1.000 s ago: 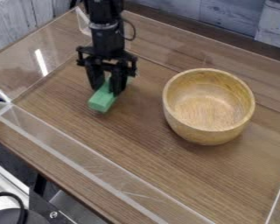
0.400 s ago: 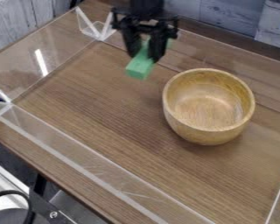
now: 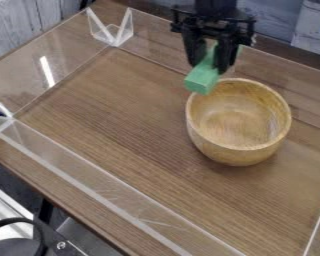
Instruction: Put the green block in the brown bowl
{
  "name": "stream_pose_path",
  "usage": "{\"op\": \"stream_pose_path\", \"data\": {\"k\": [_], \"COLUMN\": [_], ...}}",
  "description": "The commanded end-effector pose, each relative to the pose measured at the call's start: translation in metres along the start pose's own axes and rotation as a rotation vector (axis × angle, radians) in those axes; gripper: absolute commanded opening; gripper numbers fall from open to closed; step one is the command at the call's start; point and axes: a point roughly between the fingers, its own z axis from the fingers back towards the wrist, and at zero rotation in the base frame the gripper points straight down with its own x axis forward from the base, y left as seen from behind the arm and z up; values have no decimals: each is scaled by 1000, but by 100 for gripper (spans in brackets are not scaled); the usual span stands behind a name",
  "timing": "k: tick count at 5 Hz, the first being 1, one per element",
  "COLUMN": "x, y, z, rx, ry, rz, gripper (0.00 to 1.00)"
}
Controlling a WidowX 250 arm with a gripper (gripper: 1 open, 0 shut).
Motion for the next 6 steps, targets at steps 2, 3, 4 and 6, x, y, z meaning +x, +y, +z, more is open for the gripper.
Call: {"op": "stream_pose_path", "data": {"k": [2,3,4,6], "x": [12,9,2,0], "y": [-27,-32,-34,-35], "z": [11,-5,-23,-45], "rx": [-6,-9,-11,-8], "ry": [-66,-29,-1,20], "rz": [-73,-91,-103,-118], "gripper": [0,0,0,0]}}
